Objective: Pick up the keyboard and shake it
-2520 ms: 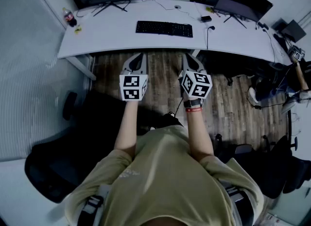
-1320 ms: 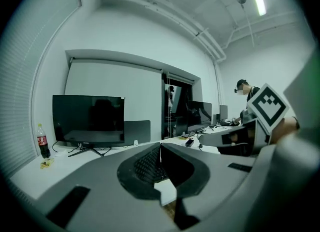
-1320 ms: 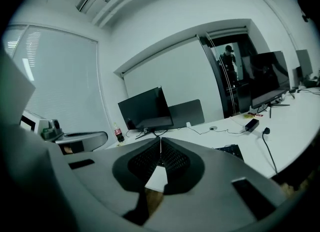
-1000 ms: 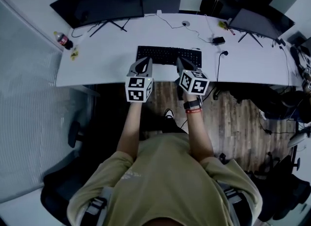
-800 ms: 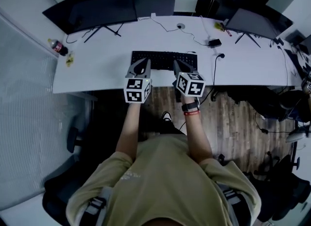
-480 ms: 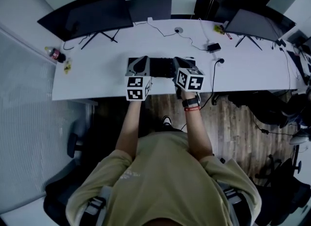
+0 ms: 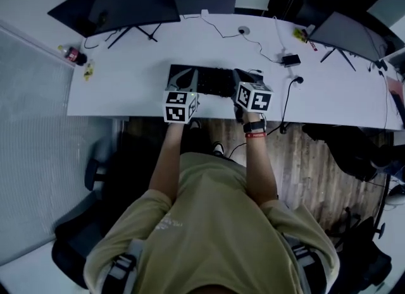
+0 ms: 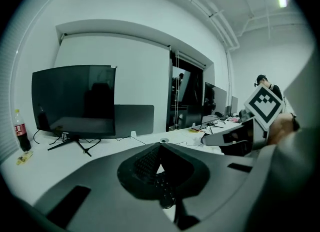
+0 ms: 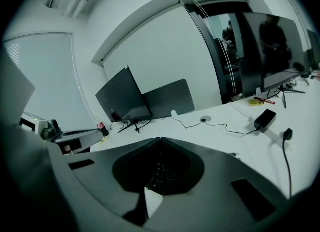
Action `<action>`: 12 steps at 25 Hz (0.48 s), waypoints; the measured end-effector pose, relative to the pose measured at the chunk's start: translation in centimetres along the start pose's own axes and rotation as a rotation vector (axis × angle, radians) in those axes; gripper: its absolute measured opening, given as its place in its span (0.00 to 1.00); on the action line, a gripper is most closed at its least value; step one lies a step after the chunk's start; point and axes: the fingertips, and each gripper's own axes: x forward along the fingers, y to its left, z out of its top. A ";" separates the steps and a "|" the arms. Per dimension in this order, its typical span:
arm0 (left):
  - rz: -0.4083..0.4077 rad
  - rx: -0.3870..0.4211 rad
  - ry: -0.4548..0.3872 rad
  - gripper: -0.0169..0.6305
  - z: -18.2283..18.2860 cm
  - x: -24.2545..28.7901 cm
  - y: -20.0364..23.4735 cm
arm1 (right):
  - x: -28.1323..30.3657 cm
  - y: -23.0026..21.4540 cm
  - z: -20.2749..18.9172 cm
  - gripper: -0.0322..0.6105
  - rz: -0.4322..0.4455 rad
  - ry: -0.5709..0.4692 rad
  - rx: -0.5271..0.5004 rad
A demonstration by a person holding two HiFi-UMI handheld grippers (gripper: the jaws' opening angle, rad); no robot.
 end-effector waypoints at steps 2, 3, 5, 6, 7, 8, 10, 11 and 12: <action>-0.010 -0.012 0.014 0.05 -1.0 0.7 0.4 | 0.8 -0.4 -1.1 0.09 0.007 0.017 0.003; -0.016 -0.020 0.024 0.06 -1.5 1.2 0.6 | 1.3 -0.5 -1.6 0.09 0.009 0.024 0.001; -0.022 -0.031 0.055 0.05 -2.5 2.4 1.2 | 2.4 -1.0 -2.3 0.09 0.006 0.040 -0.004; -0.024 -0.032 0.074 0.05 -2.9 3.1 1.5 | 3.1 -1.4 -2.6 0.09 0.000 0.047 -0.008; -0.027 -0.031 0.090 0.06 -3.3 3.8 1.7 | 3.7 -1.7 -2.7 0.09 -0.007 0.053 -0.015; -0.034 -0.031 0.100 0.06 -3.5 4.4 1.8 | 4.3 -2.0 -2.9 0.09 -0.011 0.061 -0.023; -0.051 -0.036 0.113 0.06 -4.0 5.5 1.9 | 5.4 -2.0 -3.5 0.09 -0.012 0.077 -0.036; -0.062 -0.038 0.121 0.06 -4.4 6.0 1.9 | 5.9 -2.0 -3.8 0.09 -0.013 0.086 -0.039; -0.076 -0.041 0.126 0.06 -4.7 6.6 1.8 | 6.4 -2.1 -4.1 0.09 -0.015 0.095 -0.041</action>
